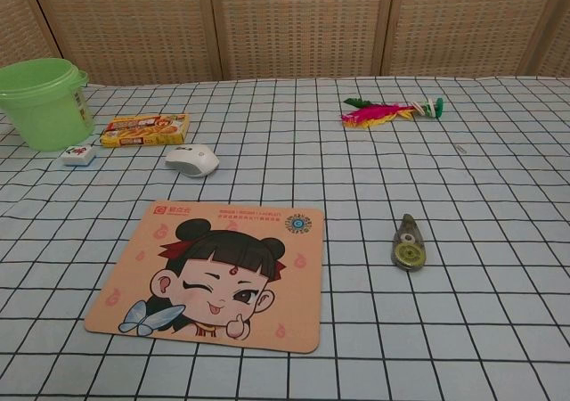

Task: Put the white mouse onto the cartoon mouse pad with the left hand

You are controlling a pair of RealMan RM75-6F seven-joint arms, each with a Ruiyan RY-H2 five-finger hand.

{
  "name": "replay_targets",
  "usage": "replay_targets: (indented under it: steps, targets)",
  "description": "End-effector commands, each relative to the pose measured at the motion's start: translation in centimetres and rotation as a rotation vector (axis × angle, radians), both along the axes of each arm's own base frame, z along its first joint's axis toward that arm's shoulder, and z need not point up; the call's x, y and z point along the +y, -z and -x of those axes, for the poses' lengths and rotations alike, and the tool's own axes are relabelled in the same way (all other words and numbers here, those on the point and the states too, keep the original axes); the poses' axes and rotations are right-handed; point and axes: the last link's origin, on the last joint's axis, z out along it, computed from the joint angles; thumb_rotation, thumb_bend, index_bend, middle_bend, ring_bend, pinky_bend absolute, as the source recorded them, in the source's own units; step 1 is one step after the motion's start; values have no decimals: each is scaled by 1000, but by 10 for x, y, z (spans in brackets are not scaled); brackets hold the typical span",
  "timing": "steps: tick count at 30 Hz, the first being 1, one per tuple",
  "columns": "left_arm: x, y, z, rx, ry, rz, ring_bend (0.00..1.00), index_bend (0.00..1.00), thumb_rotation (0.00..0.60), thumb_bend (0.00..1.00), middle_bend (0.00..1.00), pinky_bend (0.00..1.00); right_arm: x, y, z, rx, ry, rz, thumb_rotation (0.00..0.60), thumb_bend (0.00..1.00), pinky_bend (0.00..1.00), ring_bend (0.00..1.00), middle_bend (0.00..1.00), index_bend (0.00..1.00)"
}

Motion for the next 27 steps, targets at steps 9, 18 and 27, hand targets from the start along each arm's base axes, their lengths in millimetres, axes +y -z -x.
replay_targets:
  steps: [9,18,27]
  targets:
    - [-1,-1,1,-1,-5,-2,0,0,600,67,0,0,0,1,0,0,-1,-7,600,75,0,0,0,135]
    - [3,-2,2,1,-8,13,0,0,600,67,0,0,-4,2,1,1,9,-7,600,75,0,0,0,135]
    - [33,-7,-9,58,53,55,0,21,600,81,0,73,-4,-3,2,-13,8,6,600,75,0,0,0,135]
